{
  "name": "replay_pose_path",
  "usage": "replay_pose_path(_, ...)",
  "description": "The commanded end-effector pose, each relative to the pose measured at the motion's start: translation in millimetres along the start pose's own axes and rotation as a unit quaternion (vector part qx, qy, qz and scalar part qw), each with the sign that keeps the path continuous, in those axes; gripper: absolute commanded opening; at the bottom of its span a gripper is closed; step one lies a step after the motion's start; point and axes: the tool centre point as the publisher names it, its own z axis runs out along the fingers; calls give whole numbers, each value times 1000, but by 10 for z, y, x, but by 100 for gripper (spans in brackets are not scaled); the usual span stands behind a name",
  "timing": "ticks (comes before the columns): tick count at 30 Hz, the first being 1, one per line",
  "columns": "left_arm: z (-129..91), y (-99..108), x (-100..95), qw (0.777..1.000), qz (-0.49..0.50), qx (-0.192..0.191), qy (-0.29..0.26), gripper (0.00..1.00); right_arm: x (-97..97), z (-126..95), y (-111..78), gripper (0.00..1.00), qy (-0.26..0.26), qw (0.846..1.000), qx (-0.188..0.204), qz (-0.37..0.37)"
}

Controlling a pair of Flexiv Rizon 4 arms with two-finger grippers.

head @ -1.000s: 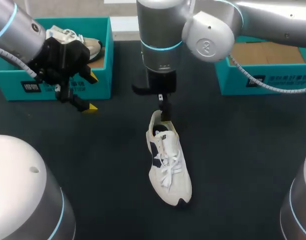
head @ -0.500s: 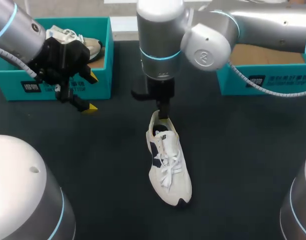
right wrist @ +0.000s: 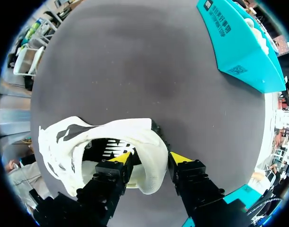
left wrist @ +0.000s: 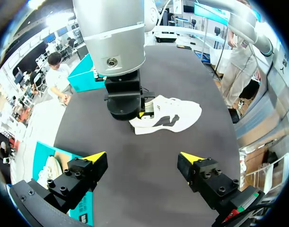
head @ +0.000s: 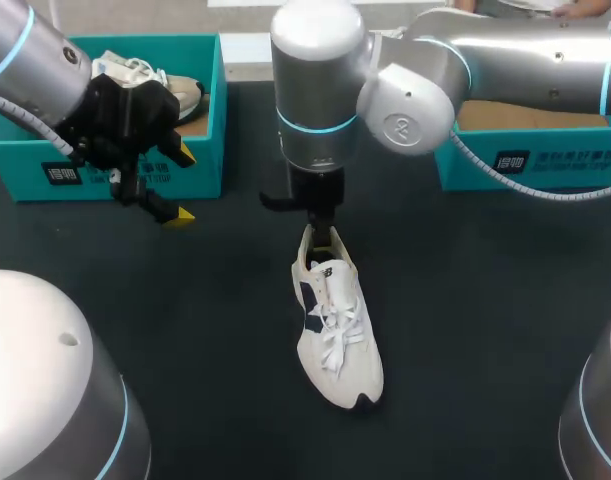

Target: Take the shoe out of the shoebox, open the shoe tongue, remove and reinsert the insole, then place the shoe into the shoebox

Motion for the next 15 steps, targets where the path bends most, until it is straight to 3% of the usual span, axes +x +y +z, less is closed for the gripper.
replay_pose_path(1, -2, 12, 11, 1000, 0, 0, -1, 100, 1, 93, 9, 45, -1, 1000, 1, 0)
replay_pose_path(3, -2, 12, 11, 1000, 0, 0, -1, 100, -5, 106, 14, 42, -2, 1000, 2, 1)
replay_pose_path(6, -2, 12, 11, 1000, 0, 0, -1, 100, -6, 119, 21, 5, -6, 1000, 3, 2)
replay_pose_path(7, -2, 12, 11, 1000, 0, 0, -1, 100, -4, 120, 22, 0, -11, 1000, 4, 3)
replay_pose_path(15, -2, 12, 11, 1000, 0, 0, -1, 100, -7, 80, 36, 0, -4, 1000, 1, 16)
